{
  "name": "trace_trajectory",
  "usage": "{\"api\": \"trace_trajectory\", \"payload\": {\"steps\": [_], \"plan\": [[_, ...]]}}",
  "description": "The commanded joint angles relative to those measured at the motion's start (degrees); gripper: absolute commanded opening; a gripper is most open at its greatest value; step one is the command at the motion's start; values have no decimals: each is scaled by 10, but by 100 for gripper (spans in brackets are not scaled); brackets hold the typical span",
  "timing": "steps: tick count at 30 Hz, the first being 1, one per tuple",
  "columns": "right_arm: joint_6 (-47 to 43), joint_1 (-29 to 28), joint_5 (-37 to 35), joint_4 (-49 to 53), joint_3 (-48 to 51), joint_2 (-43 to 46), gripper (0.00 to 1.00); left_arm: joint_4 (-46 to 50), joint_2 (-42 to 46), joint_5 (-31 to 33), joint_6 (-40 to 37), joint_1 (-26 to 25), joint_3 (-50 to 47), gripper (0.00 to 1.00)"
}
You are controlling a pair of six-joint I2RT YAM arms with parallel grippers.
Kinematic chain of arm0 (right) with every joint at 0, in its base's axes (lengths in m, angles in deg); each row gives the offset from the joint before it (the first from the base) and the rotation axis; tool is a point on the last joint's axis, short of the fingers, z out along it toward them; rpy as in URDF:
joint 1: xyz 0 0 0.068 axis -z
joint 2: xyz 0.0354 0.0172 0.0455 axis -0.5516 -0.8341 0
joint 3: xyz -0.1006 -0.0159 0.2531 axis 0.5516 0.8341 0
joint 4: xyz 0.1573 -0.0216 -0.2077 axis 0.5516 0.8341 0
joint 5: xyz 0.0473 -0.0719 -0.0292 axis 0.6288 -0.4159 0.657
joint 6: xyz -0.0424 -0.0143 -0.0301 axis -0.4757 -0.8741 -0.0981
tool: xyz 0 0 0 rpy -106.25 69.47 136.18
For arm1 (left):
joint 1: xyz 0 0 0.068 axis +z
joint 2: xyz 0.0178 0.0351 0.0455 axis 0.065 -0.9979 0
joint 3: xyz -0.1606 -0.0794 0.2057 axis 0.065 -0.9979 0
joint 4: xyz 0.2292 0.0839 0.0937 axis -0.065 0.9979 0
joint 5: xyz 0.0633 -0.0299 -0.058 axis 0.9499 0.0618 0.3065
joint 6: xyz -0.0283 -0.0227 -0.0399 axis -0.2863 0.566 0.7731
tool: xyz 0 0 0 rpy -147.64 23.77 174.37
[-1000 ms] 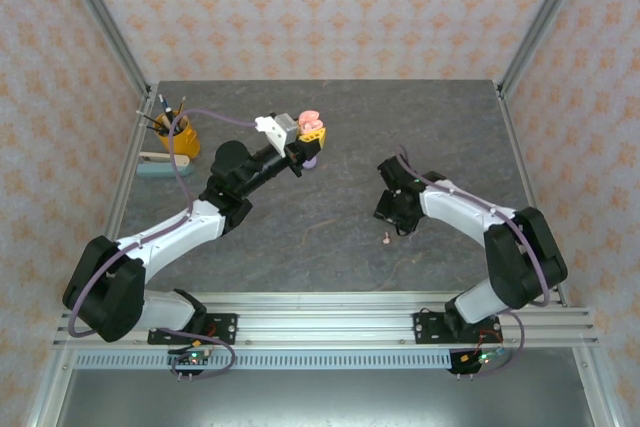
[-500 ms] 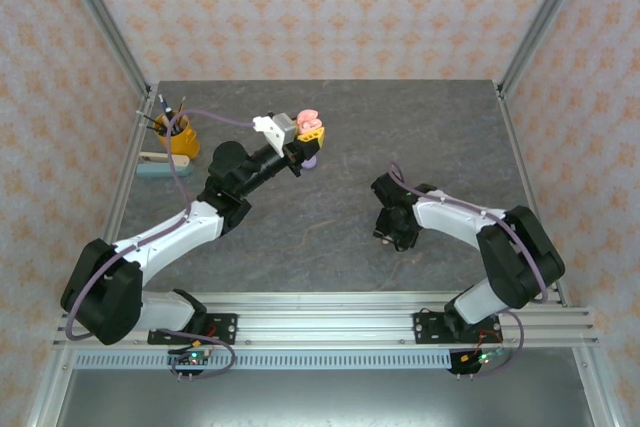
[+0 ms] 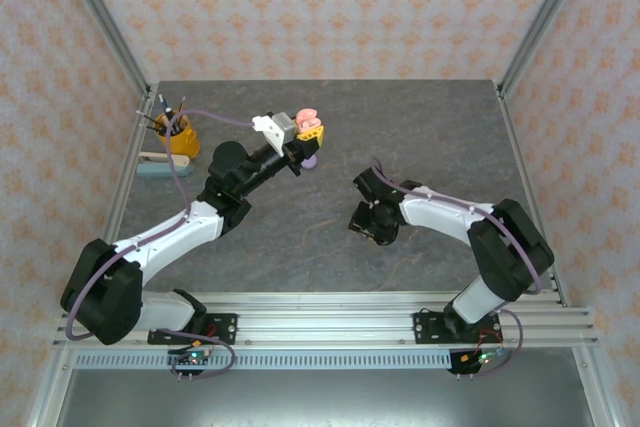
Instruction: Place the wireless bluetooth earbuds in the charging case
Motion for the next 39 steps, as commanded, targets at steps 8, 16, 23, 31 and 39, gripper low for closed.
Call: {"api": "trace_trajectory", "payload": {"steps": [8, 16, 23, 31, 39], "plan": [[-150, -3, -111, 133, -110, 8, 42, -17, 24, 10, 0, 5, -3, 0], [-240, -3, -126, 107, -126, -54, 46, -15, 30, 12, -3, 5, -7, 0], [-232, -3, -108, 85, -131, -96, 46, -14, 30, 13, -4, 5, -7, 0], [-212, -3, -51, 71, -87, -87, 45, -18, 28, 14, -4, 6, -8, 0], [-178, -4, -1, 61, -30, -41, 45, -22, 28, 15, -3, 6, -9, 0]]}}
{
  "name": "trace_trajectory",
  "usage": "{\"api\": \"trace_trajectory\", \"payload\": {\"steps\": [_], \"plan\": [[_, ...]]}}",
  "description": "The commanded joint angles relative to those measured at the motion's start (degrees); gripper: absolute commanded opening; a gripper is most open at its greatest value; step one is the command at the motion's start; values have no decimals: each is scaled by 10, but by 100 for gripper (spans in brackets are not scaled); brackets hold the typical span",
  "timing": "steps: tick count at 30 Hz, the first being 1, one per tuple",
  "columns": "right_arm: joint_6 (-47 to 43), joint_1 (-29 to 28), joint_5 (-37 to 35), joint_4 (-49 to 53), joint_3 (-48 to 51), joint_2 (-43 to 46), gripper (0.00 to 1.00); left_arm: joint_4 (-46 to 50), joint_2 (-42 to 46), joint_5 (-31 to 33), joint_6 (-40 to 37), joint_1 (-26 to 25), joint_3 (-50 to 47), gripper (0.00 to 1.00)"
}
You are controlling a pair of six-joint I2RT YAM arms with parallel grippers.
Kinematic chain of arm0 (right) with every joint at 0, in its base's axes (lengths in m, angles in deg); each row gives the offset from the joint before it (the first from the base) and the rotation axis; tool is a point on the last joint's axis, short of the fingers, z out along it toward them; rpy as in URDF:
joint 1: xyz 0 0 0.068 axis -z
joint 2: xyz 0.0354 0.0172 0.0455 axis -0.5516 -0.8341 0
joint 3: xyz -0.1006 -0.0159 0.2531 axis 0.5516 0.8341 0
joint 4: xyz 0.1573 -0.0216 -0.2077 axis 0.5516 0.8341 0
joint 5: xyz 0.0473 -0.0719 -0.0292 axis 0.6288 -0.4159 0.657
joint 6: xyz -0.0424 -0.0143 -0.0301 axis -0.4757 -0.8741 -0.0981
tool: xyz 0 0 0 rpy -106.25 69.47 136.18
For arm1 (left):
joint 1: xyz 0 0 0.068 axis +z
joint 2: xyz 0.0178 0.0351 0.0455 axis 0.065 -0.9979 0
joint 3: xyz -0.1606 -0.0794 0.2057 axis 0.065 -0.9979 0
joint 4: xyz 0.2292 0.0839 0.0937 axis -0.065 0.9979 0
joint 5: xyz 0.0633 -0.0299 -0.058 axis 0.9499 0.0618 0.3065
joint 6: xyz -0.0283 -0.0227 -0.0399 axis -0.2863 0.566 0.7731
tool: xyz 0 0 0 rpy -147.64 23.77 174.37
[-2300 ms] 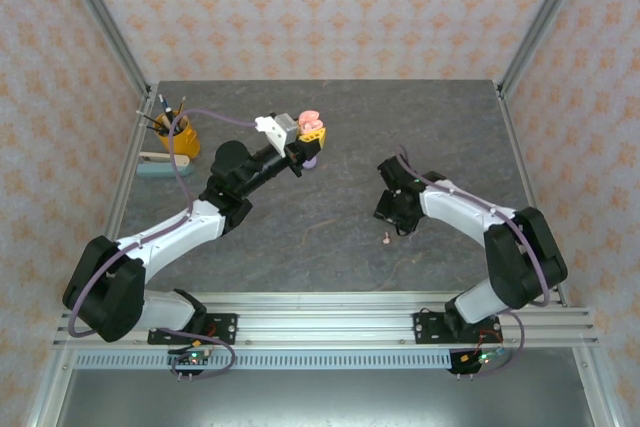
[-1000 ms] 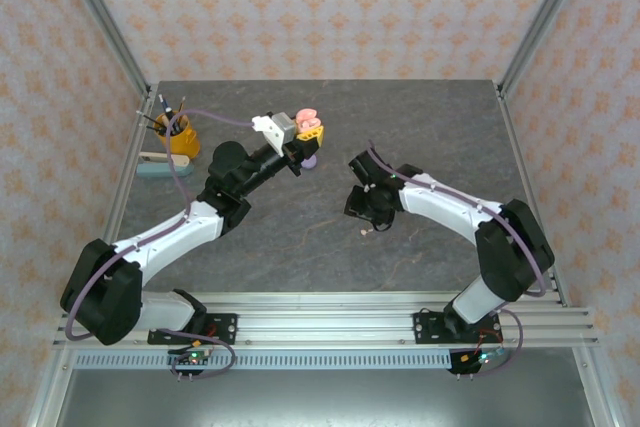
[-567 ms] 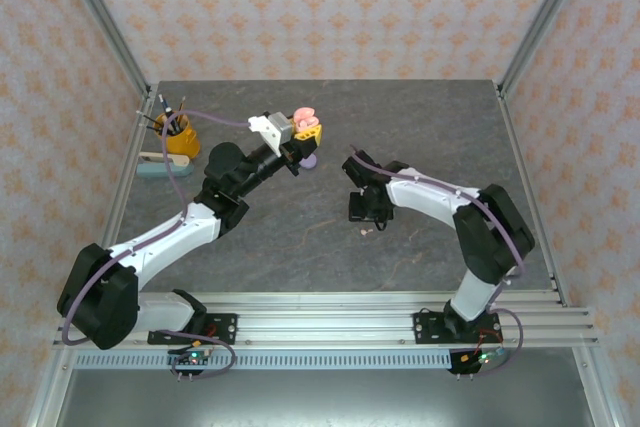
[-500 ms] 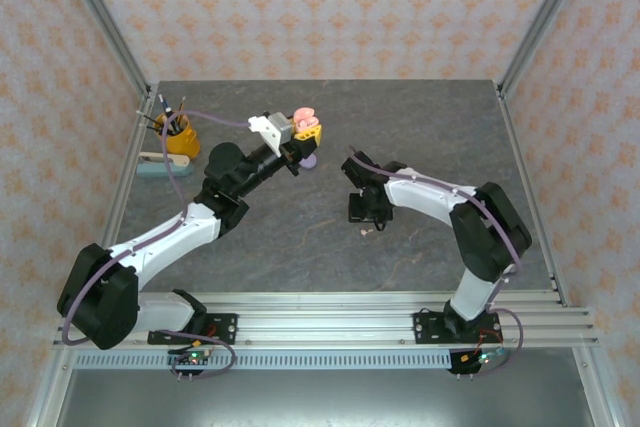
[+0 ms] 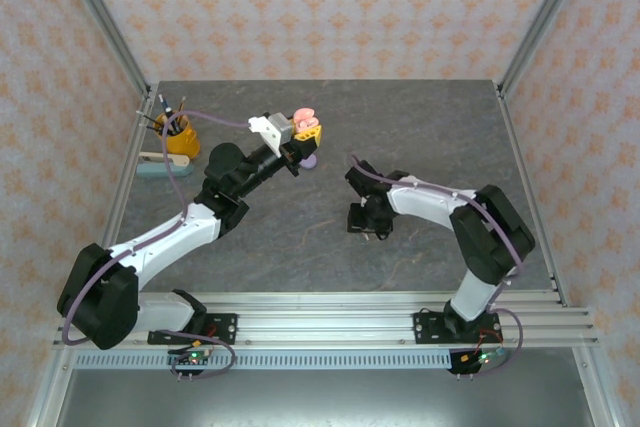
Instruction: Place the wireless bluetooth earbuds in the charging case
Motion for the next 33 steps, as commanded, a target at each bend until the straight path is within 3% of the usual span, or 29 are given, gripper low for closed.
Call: {"api": "trace_trajectory", "payload": {"steps": [1, 8, 13, 22, 33], "plan": [[28, -5, 30, 5, 26, 32, 45, -22, 10, 11, -2, 5, -4, 0], [63, -15, -53, 53, 14, 62, 45, -24, 6, 9, 0, 5, -2, 0], [143, -15, -112, 91, -15, 52, 46, -22, 7, 11, -3, 6, -3, 0], [301, -16, -122, 80, -23, 32, 46, -27, 4, 16, -7, 6, -4, 0], [310, -29, -111, 83, -61, -15, 47, -40, -9, 14, -6, 8, -3, 0]]}}
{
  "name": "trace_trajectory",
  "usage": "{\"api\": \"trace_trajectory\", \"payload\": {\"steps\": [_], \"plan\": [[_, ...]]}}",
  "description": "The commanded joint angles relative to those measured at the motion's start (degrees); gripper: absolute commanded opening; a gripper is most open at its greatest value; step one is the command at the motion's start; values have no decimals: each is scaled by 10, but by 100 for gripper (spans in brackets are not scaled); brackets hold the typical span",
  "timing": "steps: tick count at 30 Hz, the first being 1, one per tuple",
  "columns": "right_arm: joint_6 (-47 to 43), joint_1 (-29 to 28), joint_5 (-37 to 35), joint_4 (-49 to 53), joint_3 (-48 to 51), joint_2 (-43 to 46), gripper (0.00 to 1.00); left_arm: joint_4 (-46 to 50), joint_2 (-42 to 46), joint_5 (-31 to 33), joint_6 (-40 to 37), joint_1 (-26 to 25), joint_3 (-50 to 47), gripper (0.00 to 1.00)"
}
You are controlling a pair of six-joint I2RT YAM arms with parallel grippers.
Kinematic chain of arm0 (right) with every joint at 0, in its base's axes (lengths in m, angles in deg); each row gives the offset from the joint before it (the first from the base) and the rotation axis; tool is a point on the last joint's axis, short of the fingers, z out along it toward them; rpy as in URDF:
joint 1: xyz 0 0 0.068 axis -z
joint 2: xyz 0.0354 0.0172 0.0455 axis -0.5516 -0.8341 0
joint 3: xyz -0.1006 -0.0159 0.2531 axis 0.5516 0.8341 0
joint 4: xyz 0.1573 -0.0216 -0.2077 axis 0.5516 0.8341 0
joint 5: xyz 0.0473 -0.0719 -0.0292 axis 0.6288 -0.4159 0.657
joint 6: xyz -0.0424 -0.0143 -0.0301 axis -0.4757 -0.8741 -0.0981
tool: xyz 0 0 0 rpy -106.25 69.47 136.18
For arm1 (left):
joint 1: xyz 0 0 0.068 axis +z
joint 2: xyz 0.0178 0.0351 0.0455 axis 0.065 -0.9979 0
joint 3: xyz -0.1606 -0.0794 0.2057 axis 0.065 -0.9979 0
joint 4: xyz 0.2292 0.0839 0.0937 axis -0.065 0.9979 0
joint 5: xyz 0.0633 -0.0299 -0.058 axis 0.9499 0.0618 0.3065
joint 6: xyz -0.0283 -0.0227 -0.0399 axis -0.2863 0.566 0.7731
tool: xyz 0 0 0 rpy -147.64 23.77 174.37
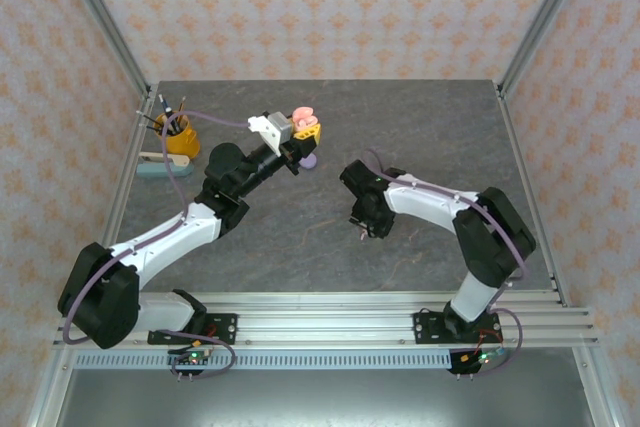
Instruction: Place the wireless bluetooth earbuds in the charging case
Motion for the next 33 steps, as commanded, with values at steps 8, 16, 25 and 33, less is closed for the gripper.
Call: {"api": "trace_trajectory", "payload": {"steps": [8, 16, 25, 33], "plan": [[12, -9, -8, 21, -21, -39, 46, -44, -10, 5, -2, 7, -8, 0], [8, -12, -3, 22, -22, -59, 44, -55, -15, 5, 4, 9, -12, 0], [7, -24, -8, 28, -21, -73, 41, -62, -16, 6, 7, 13, -17, 0], [-6, -24, -22, 34, -25, -89, 33, -60, -11, 6, 7, 15, -21, 0]]}}
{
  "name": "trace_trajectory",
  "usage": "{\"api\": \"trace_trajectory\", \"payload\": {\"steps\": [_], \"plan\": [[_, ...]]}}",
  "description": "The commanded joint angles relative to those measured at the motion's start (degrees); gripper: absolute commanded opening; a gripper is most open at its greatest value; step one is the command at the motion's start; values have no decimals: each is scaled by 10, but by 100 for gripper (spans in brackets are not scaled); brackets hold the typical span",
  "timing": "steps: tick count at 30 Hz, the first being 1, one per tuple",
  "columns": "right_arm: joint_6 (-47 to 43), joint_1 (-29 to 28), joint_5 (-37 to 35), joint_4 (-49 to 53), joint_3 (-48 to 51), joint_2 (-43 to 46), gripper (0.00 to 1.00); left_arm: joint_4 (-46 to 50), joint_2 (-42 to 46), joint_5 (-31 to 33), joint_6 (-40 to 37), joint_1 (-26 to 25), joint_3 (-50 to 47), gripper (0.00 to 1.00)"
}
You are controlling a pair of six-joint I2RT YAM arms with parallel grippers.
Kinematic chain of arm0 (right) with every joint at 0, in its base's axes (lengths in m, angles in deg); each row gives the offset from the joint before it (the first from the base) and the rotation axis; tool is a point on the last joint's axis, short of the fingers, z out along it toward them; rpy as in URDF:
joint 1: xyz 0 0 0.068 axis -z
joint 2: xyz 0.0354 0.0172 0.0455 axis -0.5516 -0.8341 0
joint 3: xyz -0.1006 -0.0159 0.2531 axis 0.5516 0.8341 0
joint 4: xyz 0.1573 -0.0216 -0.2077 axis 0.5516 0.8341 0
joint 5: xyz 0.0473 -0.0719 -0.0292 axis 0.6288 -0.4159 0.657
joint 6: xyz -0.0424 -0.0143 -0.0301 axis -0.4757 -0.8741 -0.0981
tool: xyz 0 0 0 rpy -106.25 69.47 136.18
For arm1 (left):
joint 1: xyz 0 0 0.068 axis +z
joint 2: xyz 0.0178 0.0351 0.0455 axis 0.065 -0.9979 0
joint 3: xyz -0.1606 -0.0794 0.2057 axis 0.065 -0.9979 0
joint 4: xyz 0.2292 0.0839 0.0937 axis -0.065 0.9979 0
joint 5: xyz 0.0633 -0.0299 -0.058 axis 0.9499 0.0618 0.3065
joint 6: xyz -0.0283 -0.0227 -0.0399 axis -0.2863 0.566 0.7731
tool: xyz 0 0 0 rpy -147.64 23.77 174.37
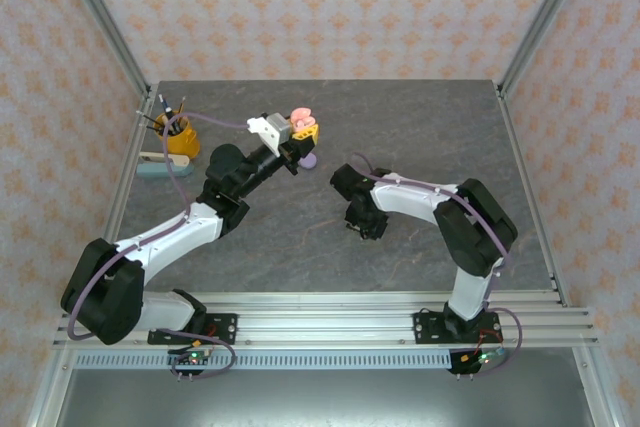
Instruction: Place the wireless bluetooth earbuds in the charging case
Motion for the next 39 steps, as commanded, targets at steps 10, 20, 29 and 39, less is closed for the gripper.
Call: {"api": "trace_trajectory", "payload": {"steps": [10, 20, 29, 39], "plan": [[-18, -4, -26, 17, 18, -26, 23, -28, 6, 4, 3, 8, -7, 0], [-75, -2, 0, -19, 42, -5, 26, -19, 9, 3, 1, 8, 0, 0], [-175, -2, 23, -3, 27, -17, 27, -13, 10, 1, 2, 7, 4, 0], [-235, -2, 46, 4, 24, -24, 34, -5, 14, 1, 0, 8, 8, 0]]}}
